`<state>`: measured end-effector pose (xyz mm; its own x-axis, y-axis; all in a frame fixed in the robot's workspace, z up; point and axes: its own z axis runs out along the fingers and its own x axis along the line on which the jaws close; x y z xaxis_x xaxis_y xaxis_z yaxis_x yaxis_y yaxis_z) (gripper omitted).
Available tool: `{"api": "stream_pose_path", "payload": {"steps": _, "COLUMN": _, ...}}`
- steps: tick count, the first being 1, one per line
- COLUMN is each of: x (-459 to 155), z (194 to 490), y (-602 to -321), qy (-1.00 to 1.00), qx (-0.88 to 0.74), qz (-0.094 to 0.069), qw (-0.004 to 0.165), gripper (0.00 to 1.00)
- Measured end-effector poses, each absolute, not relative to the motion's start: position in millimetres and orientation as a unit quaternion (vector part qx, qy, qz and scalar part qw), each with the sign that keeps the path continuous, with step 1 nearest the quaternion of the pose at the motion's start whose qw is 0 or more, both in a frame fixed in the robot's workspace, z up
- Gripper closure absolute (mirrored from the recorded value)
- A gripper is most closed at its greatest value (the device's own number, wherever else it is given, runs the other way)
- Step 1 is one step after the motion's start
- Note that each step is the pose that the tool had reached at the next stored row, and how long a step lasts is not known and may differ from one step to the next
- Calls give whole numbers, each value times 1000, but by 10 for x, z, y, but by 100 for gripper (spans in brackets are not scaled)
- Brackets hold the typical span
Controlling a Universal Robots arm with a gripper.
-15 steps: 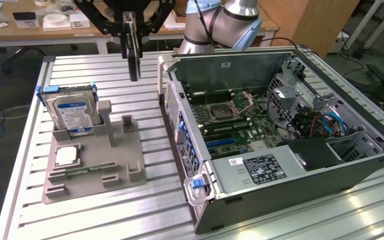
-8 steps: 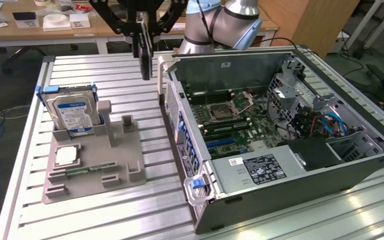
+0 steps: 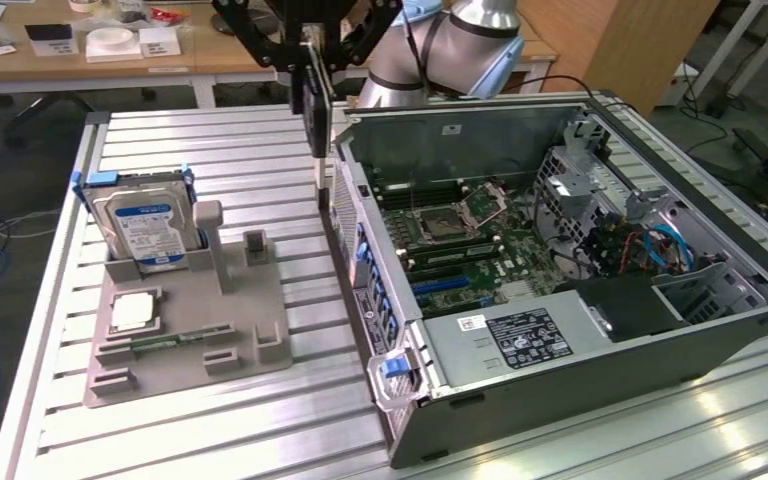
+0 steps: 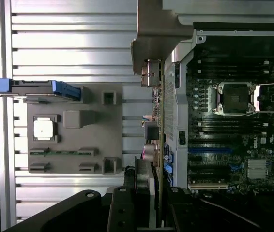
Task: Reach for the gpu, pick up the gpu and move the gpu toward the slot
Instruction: 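Pick up the gpu and move the gpu toward the slot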
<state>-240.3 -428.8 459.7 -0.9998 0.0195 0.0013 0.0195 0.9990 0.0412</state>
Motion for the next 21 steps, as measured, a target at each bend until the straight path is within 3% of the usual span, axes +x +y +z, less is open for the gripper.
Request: {"api": "stream_pose_path", "payload": {"steps": 21, "x": -1925, "z": 4596, "y": -4288, "qy": -1000, "qx": -9, "qz": -21, "qw": 1, "gripper": 72}}
